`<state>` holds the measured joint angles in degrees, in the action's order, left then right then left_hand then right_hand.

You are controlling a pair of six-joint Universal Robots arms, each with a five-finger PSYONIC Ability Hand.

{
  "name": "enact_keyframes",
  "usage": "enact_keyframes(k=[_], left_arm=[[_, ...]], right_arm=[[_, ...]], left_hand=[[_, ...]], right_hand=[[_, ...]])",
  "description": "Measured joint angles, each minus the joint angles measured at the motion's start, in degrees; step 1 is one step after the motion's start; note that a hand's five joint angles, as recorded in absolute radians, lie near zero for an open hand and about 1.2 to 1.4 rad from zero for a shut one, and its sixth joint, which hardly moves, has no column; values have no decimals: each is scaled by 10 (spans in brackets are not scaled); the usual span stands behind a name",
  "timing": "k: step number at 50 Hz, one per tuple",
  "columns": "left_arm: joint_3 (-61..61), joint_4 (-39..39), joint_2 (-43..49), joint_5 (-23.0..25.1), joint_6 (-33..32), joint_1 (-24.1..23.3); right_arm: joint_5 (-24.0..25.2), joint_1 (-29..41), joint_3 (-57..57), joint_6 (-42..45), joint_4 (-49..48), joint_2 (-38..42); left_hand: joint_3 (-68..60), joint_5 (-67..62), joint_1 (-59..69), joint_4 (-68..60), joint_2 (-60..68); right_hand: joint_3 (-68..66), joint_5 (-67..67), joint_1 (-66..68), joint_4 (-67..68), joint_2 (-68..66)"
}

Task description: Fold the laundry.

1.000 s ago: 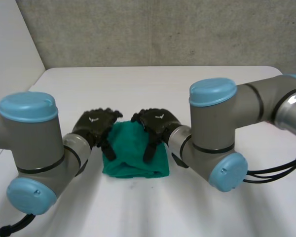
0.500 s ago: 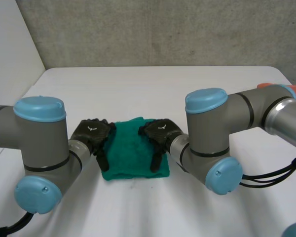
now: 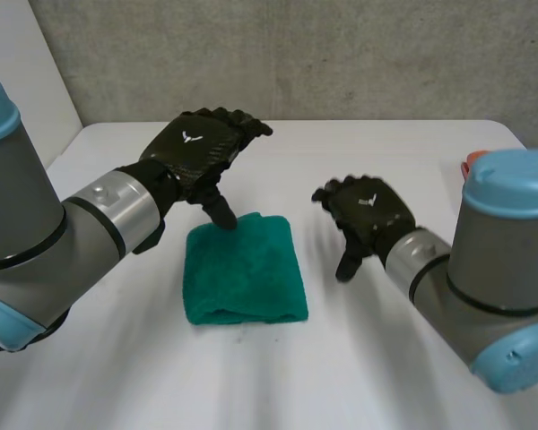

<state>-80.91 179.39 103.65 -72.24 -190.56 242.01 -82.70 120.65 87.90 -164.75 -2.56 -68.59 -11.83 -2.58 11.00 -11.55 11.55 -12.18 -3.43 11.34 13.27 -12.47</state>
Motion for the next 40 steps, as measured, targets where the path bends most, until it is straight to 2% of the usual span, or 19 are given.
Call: enact_keyframes(k=[7,12,21,29,40], left_arm=[[19,-2,3,6,12,-2],[23,-3,4,3,15,-3],[22,-3,8,0,15,-5],[20,-3,10,-1,16,-7],[13,-3,13,0,20,-6]], right_arm=[[46,13,44,11,-31,11],[59,42,50,7,-76,39],[55,89,17,-25,-125,105],[43,121,-49,-49,-123,164],[32,130,-97,-40,-119,203]], left_hand=[[0,0,0,0,0],[0,0,0,0,0],[0,0,0,0,0],[0,0,0,0,0],[0,0,0,0,0]], right_hand=[[0,0,0,0,0],[0,0,0,0,0],[0,0,0,0,0],[0,0,0,0,0],[0,0,0,0,0]])
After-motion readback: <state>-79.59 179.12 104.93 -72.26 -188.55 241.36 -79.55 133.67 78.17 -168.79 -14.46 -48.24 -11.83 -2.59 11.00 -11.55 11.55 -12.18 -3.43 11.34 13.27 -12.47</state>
